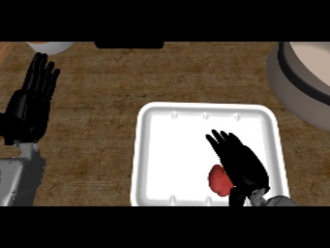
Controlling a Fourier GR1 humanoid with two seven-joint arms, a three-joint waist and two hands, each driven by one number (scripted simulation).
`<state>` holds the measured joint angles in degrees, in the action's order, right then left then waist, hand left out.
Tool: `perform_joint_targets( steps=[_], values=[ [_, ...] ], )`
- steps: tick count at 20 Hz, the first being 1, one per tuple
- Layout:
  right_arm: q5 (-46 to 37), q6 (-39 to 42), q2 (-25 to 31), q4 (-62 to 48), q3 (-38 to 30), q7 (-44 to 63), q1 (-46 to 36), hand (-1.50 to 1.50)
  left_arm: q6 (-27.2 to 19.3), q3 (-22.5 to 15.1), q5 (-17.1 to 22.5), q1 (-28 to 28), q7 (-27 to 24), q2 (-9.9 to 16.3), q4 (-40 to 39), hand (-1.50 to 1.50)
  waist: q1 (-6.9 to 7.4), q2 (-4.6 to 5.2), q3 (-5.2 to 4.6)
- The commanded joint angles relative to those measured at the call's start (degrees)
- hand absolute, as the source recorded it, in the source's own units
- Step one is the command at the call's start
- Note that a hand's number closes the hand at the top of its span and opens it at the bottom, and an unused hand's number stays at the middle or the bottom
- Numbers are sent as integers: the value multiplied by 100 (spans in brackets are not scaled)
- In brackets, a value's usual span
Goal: Pick the bell pepper from the tray and place it in the pot
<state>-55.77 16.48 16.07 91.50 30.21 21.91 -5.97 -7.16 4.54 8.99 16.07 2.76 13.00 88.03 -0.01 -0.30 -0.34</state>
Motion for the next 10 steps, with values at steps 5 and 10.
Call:
perform_joint_targets(
  steps=[5,10],
  values=[
    [-315,-588,-6,-863,318,-1284,-149,150,237,142,32,-84,-276,44,-214,0,19,43,36],
    [-694,-787,-289,-1204,485,-1251,-164,150,173,20,-27,-529,-105,-63,324,0,56,29,36]
  ],
)
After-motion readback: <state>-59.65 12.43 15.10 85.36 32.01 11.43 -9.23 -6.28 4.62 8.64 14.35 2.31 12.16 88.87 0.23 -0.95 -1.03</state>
